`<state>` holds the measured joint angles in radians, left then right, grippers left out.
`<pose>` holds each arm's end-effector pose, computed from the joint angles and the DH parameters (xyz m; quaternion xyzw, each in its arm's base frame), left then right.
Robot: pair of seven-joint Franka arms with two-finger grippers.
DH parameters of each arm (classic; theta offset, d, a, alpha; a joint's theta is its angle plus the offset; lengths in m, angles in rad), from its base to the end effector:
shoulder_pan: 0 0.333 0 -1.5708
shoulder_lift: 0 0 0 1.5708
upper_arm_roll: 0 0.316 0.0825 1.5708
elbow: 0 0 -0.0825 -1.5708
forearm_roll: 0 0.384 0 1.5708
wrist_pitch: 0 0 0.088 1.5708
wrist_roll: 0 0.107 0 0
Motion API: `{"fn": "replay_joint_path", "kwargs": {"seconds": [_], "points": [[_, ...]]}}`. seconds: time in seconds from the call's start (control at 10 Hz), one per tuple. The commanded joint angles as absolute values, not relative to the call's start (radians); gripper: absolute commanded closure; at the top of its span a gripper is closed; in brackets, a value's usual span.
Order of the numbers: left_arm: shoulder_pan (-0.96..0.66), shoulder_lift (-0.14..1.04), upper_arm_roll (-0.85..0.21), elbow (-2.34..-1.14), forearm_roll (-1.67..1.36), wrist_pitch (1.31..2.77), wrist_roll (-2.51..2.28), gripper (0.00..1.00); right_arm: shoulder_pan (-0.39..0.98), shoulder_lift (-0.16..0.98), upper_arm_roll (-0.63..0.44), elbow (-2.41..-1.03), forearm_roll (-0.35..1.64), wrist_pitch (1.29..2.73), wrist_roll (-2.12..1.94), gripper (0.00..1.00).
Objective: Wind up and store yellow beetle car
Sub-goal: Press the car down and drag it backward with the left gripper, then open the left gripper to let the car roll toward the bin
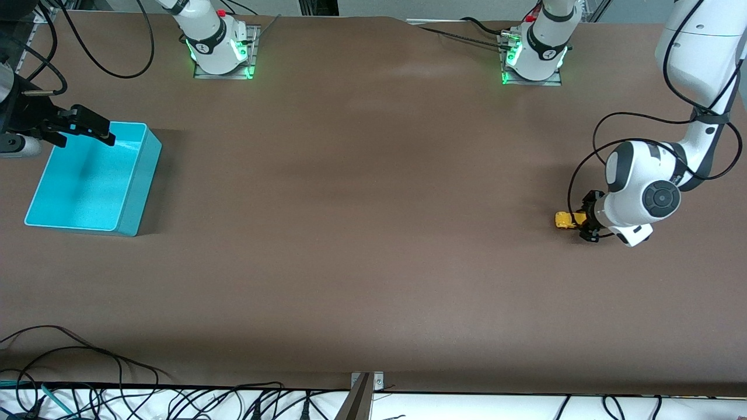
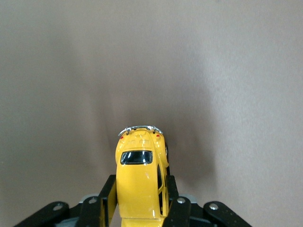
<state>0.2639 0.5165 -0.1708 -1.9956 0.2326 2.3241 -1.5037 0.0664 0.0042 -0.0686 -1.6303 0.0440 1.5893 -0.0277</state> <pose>0.5854 0.0595 0.1878 -0.7496 -0.6553 0.0437 0.0825 0.5554 0.0035 0.5958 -0.9994 -0.0118 0.0223 0.0222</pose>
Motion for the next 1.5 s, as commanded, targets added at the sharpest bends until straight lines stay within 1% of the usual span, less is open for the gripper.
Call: {"fn": "replay_joint_path", "kwargs": {"seconds": [0.0,0.4,0.5,0.8,1.4], "points": [[0.287,0.612,-0.167,-1.993,0.284,2.385,-1.491,1.00,0.063,-0.009,-0.066,-1.631,0.061,1.578,-0.020,0.00],[0.293,0.606,-0.170,-1.993,0.284,2.382,-1.493,1.00,0.063,-0.008,-0.066,-1.631,0.061,1.578,-0.020,0.00],[0.298,0.601,-0.170,-1.991,0.278,2.381,-1.493,0.72,0.063,-0.009,-0.066,-1.631,0.061,1.578,-0.020,0.00],[0.299,0.577,-0.175,-1.991,0.275,2.373,-1.505,0.00,0.063,-0.008,-0.066,-1.631,0.061,1.578,-0.020,0.00],[0.298,0.552,-0.179,-1.991,0.273,2.367,-1.502,0.00,0.063,-0.008,-0.066,-1.632,0.061,1.578,-0.020,0.00]]}}
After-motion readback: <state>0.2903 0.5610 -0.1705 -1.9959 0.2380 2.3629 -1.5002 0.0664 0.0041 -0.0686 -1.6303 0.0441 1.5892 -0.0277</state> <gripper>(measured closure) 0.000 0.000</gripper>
